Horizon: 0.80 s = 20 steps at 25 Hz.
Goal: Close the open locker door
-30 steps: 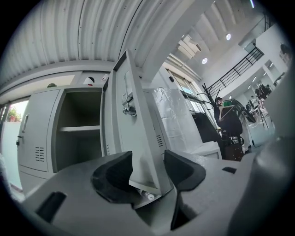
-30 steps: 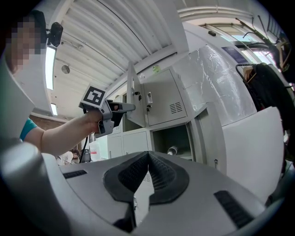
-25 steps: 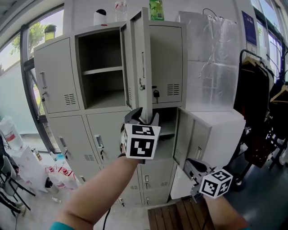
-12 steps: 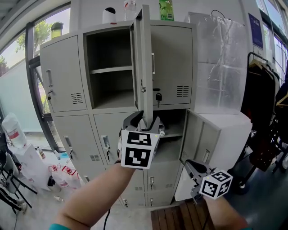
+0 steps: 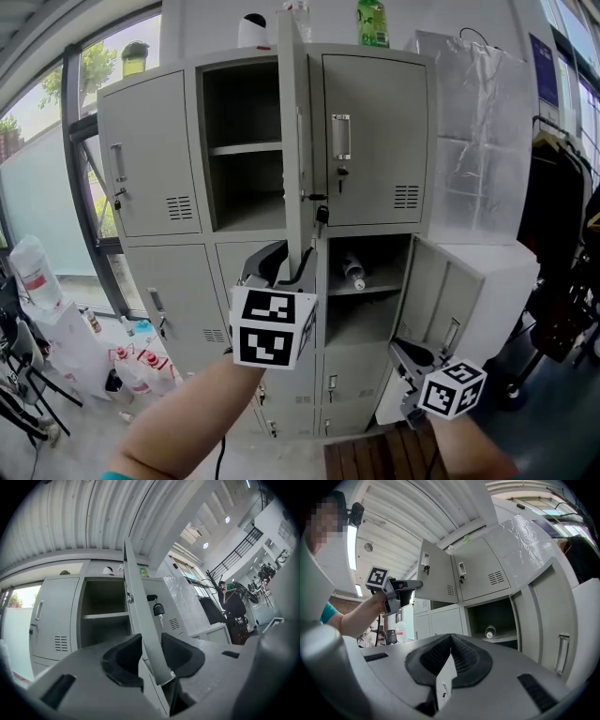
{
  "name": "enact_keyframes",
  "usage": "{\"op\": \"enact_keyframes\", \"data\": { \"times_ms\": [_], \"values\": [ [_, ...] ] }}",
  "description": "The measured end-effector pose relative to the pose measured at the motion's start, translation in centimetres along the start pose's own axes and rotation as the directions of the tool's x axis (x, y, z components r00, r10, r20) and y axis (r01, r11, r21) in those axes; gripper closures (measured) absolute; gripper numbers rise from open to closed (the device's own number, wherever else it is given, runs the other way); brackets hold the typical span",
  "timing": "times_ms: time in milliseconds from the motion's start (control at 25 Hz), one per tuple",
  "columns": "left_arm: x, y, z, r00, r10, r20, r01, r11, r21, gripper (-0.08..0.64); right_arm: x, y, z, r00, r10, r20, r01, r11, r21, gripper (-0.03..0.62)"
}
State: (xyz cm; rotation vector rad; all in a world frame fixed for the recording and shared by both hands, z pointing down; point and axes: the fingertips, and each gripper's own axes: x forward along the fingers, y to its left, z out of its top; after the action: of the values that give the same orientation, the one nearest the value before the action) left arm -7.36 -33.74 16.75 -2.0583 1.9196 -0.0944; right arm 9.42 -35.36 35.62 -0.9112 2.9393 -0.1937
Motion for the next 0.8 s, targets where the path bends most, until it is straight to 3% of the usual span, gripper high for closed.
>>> {"op": "enact_keyframes", "data": {
  "times_ms": [800],
  "values": [
    [-0.2, 12.7, -3.7, 1.000, 0.008, -0.030, -0.008, 1.000, -0.024, 0.423, 4.8, 5.4, -0.7, 0.997, -0.074, -0.013, 0.074, 0.997, -0.009, 0.594]
  ]
}}
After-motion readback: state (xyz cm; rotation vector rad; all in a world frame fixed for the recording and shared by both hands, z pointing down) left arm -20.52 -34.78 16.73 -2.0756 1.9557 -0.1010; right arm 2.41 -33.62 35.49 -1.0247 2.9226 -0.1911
